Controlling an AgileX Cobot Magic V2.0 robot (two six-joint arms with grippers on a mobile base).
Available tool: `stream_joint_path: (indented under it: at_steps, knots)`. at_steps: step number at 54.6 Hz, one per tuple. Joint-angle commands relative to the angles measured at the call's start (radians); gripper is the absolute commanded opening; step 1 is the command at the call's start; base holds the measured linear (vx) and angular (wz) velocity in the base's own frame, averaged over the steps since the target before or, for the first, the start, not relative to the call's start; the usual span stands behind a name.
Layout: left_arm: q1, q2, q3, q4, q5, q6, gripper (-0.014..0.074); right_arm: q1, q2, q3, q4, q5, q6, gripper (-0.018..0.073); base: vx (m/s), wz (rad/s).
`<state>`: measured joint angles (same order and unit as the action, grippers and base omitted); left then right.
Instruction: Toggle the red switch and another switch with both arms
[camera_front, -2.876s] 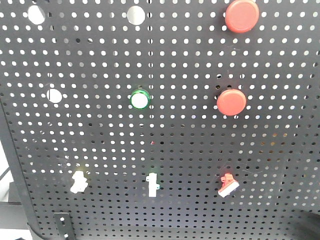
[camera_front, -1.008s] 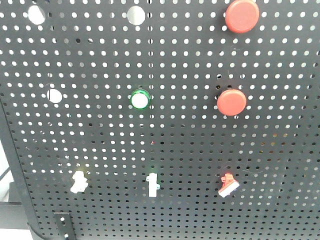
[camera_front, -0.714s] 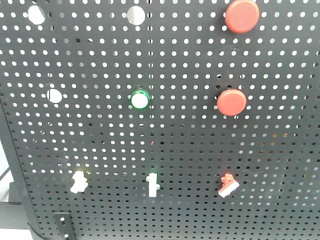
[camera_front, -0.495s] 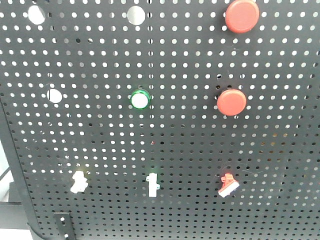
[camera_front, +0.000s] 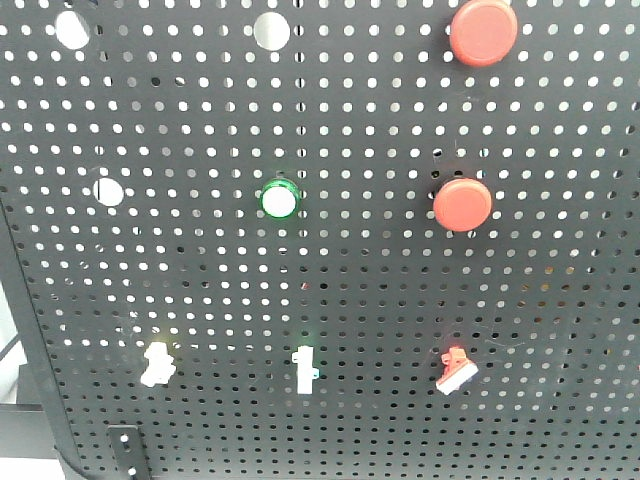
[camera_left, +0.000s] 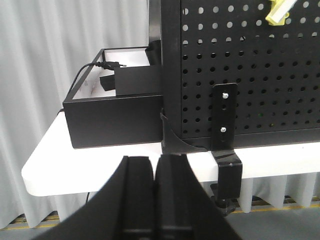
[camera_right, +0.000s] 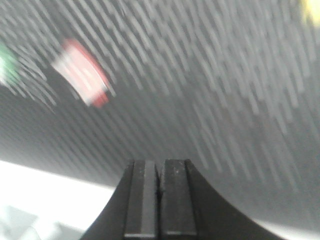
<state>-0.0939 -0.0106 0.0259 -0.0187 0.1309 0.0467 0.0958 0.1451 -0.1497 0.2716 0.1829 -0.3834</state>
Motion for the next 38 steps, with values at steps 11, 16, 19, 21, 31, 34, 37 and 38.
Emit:
stream_joint_path:
  at_steps: [11,16,19,21,31,34,37,38]
  knots:
    - [0.000,-0.018,0.019,-0.003,-0.073,-0.008,0.0003,-0.205,-0.116,0.165,-0.358,-0.136,0.500,-0.0006,0.00,0.00]
    - [0.000,-0.018,0.019,-0.003,-0.073,-0.008,0.0003,-0.227,-0.171,0.185,-0.360,-0.097,0.493,-0.0006,0.00,0.00]
    - [0.000,-0.018,0.019,-0.003,-0.073,-0.008,0.0003,-0.227,-0.163,0.186,-0.359,-0.095,0.476,-0.0006,0.00,0.00]
    - [0.000,-0.018,0.019,-0.003,-0.073,-0.008,0.0003,-0.227,-0.163,0.186,-0.358,-0.090,0.473,-0.0006,0.00,0.00]
    - [0.000,-0.018,0.019,-0.003,-0.073,-0.008,0.0003,-0.227,-0.163,0.186,-0.356,-0.090,0.477,-0.0006,0.00,0.00]
    - [0.000,-0.018,0.019,-0.003,-0.073,-0.008,0.0003,-0.227,-0.164,0.186,-0.356,-0.090,0.477,-0.0006,0.00,0.00]
    - [0.000,-0.018,0.019,-0.003,-0.073,-0.008,0.0003,-0.227,-0.168,0.186,-0.356,-0.090,0.477,-0.0006,0.00,0.00]
    - [0.000,-0.018,0.019,-0.003,-0.073,-0.008,0.0003,-0.227,-0.169,0.186,-0.356,-0.090,0.477,-0.0006,0.00,0.00]
